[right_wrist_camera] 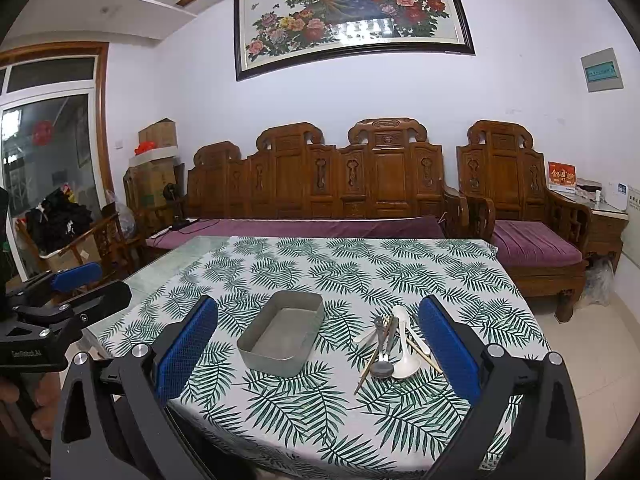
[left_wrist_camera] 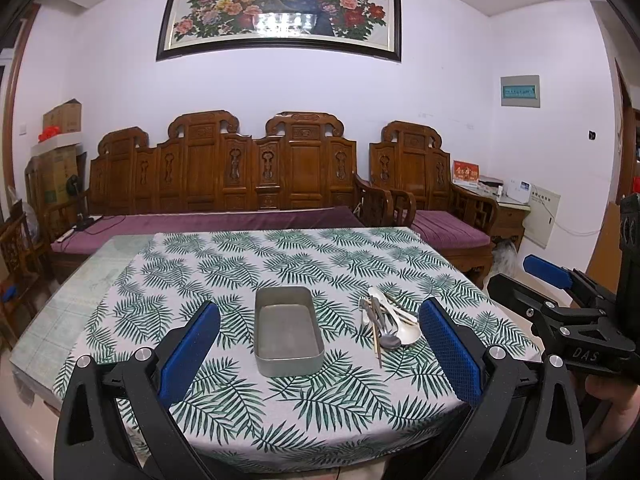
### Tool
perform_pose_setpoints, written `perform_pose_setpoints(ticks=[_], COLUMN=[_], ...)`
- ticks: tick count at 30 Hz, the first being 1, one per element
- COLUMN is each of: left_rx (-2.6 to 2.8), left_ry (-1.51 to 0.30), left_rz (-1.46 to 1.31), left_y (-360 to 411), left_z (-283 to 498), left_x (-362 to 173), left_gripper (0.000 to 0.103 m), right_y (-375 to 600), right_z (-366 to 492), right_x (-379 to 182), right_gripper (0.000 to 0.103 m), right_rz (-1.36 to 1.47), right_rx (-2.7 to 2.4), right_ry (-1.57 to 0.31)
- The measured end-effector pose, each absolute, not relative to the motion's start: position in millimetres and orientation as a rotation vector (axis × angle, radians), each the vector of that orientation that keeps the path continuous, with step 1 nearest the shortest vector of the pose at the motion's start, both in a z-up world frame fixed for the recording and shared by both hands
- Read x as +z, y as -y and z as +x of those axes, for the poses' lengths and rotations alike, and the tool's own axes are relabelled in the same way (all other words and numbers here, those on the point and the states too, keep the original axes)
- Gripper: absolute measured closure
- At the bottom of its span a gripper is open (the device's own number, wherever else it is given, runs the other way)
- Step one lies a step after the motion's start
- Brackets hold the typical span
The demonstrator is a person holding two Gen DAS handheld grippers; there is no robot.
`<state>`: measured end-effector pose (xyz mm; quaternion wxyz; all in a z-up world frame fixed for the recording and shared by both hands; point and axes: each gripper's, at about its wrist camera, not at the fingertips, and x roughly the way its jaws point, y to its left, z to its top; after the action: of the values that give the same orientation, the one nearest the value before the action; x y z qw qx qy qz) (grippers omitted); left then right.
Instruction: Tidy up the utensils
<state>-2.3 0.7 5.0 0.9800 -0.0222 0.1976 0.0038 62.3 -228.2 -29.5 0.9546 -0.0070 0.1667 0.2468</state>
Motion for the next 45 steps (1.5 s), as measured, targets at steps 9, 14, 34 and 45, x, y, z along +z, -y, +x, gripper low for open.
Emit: perform_pose_setpoints(ticks=[9, 14, 34, 45], left_rx=[0.007, 0.009, 0.008, 0.006], left_ry=[-0.399, -0.399, -0.397, -0.4], left_rz=[-0.044, -0.043, -0.038, -0.037], left_y=[-0.4, -0.1, 0.2, 4.2], left_z=[-2.4, -2.6, -1.2, -1.0], left_x=[5.2, 4.0, 3.8, 5.9], left_gripper=[0.007, 0.007, 0.007, 0.007], right_y=[228.6, 228.8, 230.8, 232.3], right_z=[62.4, 62.3, 64.8, 65.0], right_x=[-29.6, -29.8, -27.8, -27.0], right_gripper=[0.003, 0.003, 0.003, 0.003], right_rz=[-0.013, -0.013, -0.009, -0.008], right_rx=[0.5, 0.501, 0.501, 0.502], right_ry=[-0.338, -0.339, -0.338, -0.338])
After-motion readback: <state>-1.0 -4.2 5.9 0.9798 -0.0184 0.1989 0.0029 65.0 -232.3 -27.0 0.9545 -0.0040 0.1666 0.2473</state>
